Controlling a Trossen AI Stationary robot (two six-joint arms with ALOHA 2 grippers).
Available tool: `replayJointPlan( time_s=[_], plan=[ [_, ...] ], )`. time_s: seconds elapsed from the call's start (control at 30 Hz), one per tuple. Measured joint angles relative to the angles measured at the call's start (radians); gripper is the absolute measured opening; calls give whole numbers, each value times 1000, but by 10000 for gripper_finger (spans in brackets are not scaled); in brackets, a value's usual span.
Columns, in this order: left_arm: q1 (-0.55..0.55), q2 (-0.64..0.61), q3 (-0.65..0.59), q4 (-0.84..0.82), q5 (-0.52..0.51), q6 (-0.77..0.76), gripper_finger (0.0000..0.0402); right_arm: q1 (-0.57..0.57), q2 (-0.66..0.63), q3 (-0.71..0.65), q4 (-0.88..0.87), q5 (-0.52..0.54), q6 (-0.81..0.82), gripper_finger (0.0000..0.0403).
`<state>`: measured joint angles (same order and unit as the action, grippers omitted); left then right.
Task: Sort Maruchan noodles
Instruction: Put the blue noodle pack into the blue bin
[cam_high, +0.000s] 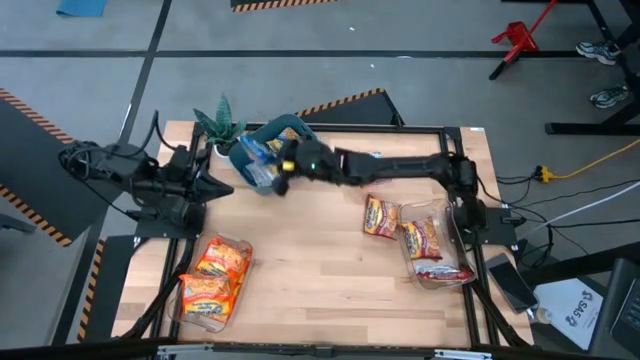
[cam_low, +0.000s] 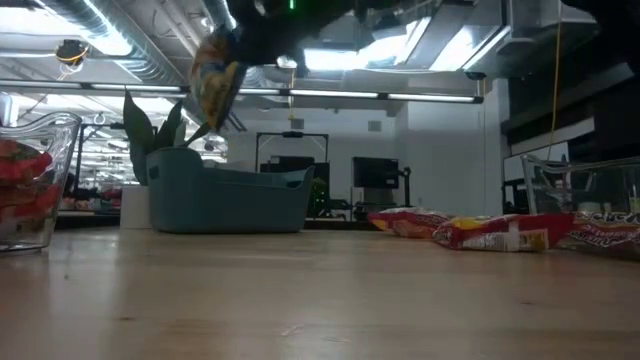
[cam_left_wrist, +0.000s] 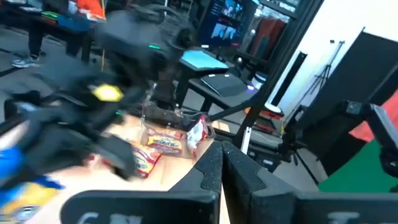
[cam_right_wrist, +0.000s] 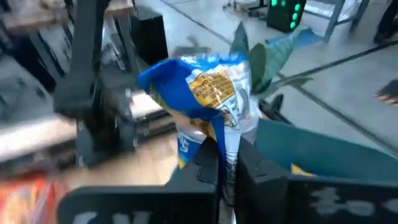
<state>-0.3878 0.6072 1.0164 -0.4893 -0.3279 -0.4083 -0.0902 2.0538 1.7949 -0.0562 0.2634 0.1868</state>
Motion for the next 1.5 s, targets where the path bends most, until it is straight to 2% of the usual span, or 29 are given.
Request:
replayJointPlan(
  time_s=[0.1,0.23,0.37,0.83,1.2,1.4,1.5],
  plan=[
    [-2,9,0,2,0,1,0,-39,21,-17,83,-18,95,0],
    [-2,19,0,2,2,11,0,-50,56,-55,183,45,196,0],
    [-2,23,0,7,3,19,0,-48,99,-69,262,61,235,0],
    [-2,22,0,5,3,22,0,-57,176,-69,387,49,419,0],
    [-2,22,0,4,3,27,0,-83,290,-71,570,29,599,0],
    [-2,22,0,3,3,28,0,-94,313,-71,528,-17,643,3],
    [-2,22,0,3,3,28,0,-101,314,-71,464,-23,614,27]
  ],
)
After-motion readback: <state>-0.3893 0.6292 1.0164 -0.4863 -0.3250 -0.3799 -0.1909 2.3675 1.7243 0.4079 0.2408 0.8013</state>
